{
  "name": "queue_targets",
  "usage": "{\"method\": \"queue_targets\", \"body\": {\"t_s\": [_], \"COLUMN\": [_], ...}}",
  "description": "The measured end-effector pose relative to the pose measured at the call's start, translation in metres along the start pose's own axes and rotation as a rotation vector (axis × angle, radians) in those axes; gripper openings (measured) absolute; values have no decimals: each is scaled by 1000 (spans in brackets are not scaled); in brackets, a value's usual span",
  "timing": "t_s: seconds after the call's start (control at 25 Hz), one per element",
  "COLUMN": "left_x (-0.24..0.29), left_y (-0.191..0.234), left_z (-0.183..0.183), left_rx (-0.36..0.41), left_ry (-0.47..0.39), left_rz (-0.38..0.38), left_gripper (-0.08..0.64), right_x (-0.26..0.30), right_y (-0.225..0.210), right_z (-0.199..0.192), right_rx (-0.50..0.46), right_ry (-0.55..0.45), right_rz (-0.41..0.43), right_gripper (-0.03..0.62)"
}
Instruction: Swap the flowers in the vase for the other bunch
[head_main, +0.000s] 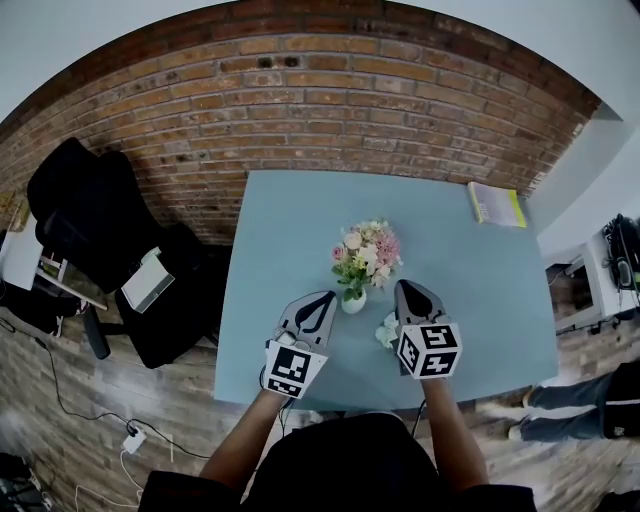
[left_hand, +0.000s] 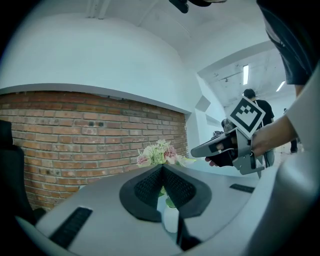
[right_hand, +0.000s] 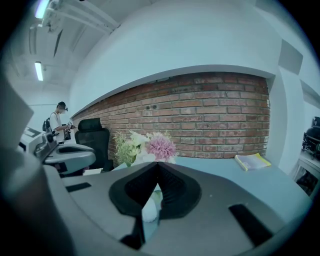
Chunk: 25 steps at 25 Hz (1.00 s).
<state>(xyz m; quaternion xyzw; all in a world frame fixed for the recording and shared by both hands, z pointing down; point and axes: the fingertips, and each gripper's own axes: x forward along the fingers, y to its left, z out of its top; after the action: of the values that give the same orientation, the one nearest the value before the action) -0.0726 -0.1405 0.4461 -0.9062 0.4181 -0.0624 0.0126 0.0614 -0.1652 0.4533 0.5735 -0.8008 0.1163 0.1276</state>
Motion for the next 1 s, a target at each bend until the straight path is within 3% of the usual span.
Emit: {"method": "queue_targets", "body": {"t_s": [1.0], "left_x": [-7], "left_y": [-60], "left_z": [42], "left_rx": [-21], "left_ry": [-37], "left_rz": [84], "left_gripper": [9], "right_x": [-64], "right_y": [-15], "right_z": [0], "right_rx": [-3], "right_ry": [-48], "right_rz": [115], "right_gripper": [12]}}
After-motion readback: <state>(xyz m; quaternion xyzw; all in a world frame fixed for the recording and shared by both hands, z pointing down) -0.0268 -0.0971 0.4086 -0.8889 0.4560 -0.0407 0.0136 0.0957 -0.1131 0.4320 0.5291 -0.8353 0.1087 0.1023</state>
